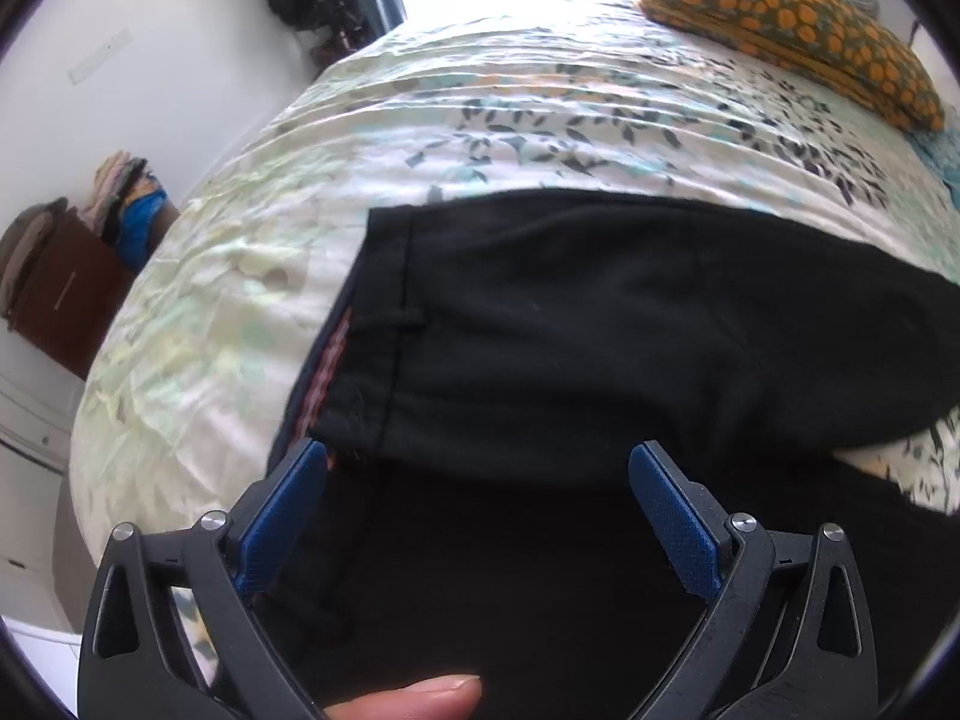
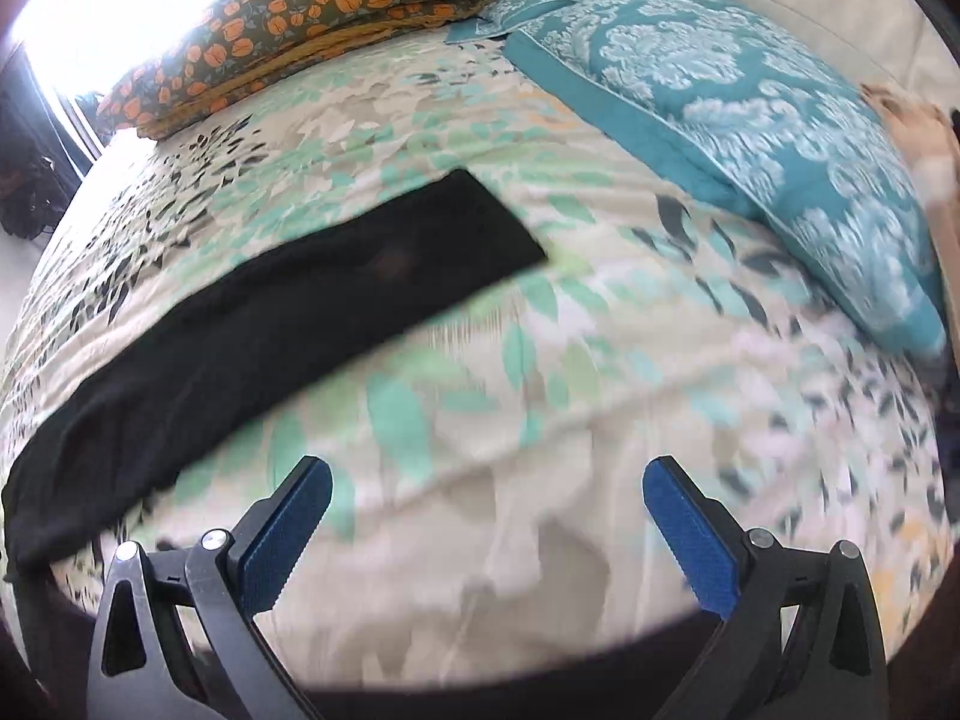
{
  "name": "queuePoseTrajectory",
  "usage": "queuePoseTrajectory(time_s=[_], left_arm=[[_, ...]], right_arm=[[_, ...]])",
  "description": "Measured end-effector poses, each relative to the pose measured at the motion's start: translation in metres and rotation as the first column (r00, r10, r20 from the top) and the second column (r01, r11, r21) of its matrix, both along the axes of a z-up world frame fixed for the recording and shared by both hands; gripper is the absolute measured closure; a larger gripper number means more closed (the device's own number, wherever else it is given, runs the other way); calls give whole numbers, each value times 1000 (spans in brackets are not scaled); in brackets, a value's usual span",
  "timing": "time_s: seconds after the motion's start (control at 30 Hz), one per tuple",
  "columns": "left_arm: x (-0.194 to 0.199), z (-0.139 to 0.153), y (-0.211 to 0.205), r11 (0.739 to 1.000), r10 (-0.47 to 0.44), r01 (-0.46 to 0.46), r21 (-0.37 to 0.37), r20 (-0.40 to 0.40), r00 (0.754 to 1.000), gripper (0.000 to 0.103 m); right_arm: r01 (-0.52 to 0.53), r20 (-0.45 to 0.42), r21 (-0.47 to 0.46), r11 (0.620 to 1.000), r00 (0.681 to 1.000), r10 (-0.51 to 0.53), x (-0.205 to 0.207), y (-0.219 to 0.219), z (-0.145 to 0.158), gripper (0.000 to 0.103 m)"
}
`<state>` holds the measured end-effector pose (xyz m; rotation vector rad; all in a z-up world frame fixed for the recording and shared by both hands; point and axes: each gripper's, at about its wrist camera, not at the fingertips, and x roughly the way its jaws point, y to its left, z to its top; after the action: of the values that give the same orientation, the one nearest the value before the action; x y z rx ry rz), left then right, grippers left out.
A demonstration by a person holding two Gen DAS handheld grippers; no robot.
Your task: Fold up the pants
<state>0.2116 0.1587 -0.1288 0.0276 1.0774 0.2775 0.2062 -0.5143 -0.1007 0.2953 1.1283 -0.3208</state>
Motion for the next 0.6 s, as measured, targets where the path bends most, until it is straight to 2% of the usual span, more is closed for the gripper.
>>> queuePoseTrajectory(time_s=[0.07, 0.13, 0.17, 0.2, 0.27, 0.33, 0.4, 0.47, 0.5, 0.53, 0.57, 0.6], left_arm=[[-27, -19, -28, 997, -61, 63, 40, -53, 997, 2], [-43, -46, -40, 989, -82, 95, 114, -114, 990, 0], [-49, -49, -35, 989, -90, 97, 107, -72, 993, 0], [-50, -48, -29, 990, -86, 91, 108, -51, 995, 0], [-48, -41, -11, 993, -30, 36, 112, -52, 998, 0], [-51, -31, 8, 989, 51, -46, 141, -32, 998, 0], [-60, -26, 27, 981, 124, -118, 151, -25, 992, 0], [-70, -31, 45, 965, 217, -207, 162, -51, 975, 0], [-75, -36, 54, 955, 263, -250, 160, -66, 962, 0], [-79, -38, 61, 948, 297, -286, 141, -66, 953, 0], [-81, -39, 67, 943, 317, -307, 125, -66, 946, 0], [-82, -39, 69, 940, 326, -316, 127, -69, 943, 0]], right_arm=[[-3, -73, -24, 1000, 997, 1, -47, 22, -24, 0], [38, -155, -14, 999, 987, -39, -79, 15, -58, 0], [95, -95, 43, 995, 991, -91, -94, 0, -57, 0], [152, -50, 31, 988, 987, -151, -101, -16, -49, 0], [250, -73, -86, 964, 964, -256, -110, -46, -46, 0], [262, -59, -10, 965, 963, -263, -120, -62, -47, 0], [208, -51, -91, 974, 976, -213, -122, -43, -29, 0], [133, -8, -81, 988, 991, -134, -125, -13, -20, 0], [119, -7, -48, 992, 993, -120, -128, -2, -25, 0], [123, -42, -21, 992, 991, -124, -131, 4, -36, 0], [138, -84, -16, 990, 987, -139, -133, 10, -50, 0], [146, -68, -38, 989, 987, -149, -135, 15, -54, 0]])
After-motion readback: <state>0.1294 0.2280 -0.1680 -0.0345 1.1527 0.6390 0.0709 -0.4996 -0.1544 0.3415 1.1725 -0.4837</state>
